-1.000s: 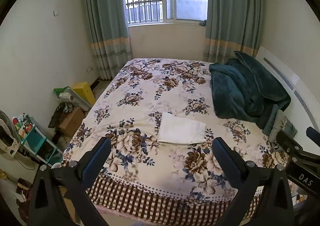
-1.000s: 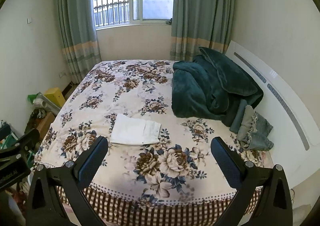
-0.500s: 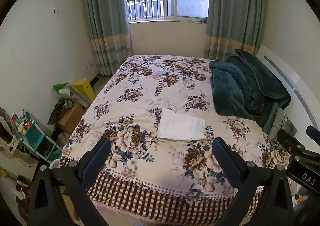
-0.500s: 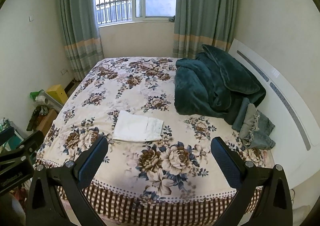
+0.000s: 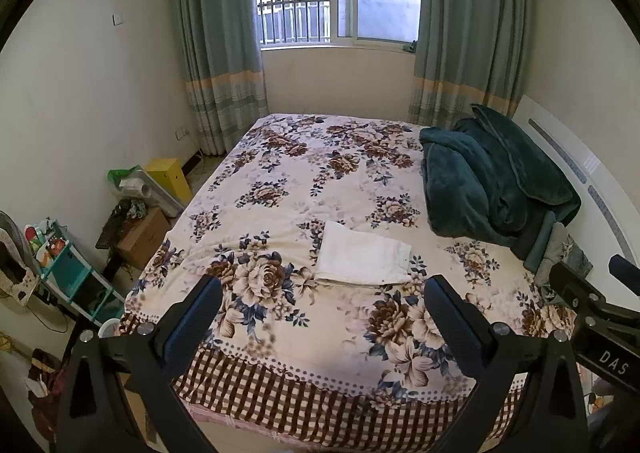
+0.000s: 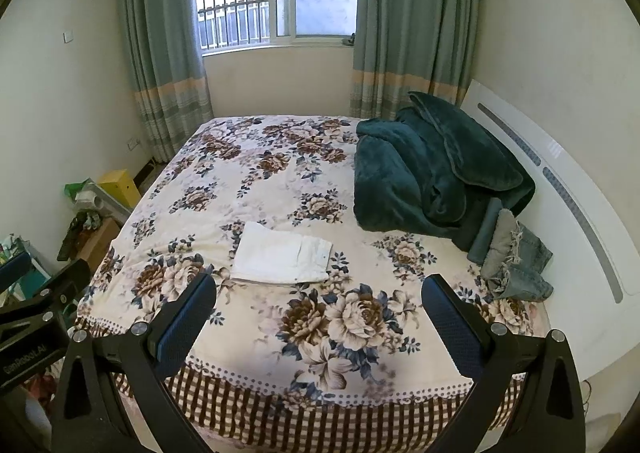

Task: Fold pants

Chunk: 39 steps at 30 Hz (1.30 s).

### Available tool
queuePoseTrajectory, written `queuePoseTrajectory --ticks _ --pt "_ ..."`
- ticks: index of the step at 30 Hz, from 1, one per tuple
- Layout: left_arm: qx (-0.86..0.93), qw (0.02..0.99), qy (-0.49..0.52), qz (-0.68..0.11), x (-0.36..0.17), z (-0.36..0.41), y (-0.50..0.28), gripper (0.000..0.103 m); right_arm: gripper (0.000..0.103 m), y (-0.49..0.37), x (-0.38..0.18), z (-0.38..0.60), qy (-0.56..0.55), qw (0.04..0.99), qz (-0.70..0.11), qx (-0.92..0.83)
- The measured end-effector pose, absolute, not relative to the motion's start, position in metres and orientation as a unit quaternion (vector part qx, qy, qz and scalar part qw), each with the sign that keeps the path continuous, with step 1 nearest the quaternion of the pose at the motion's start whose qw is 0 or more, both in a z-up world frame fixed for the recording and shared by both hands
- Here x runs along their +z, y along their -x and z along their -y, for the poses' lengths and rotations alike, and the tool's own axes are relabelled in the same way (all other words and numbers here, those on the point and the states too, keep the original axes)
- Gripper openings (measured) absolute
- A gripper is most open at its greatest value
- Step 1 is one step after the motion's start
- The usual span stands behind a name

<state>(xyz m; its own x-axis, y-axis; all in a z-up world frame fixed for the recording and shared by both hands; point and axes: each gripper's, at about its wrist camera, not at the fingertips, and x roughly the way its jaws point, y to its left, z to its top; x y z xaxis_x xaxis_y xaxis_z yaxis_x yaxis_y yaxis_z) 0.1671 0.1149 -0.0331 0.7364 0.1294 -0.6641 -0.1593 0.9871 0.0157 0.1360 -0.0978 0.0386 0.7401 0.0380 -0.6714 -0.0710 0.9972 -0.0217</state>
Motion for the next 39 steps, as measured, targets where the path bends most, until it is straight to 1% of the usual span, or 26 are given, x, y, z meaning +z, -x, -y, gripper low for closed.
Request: queuePoseTrajectory --ticks 39 --pt "0.079 0.932 0.023 -0.353 -0.0261 -0.1084 -0.1641 0.103 0.103 -0.1273 0.0390 0.0993 0.020 0.932 -0.361 0.038"
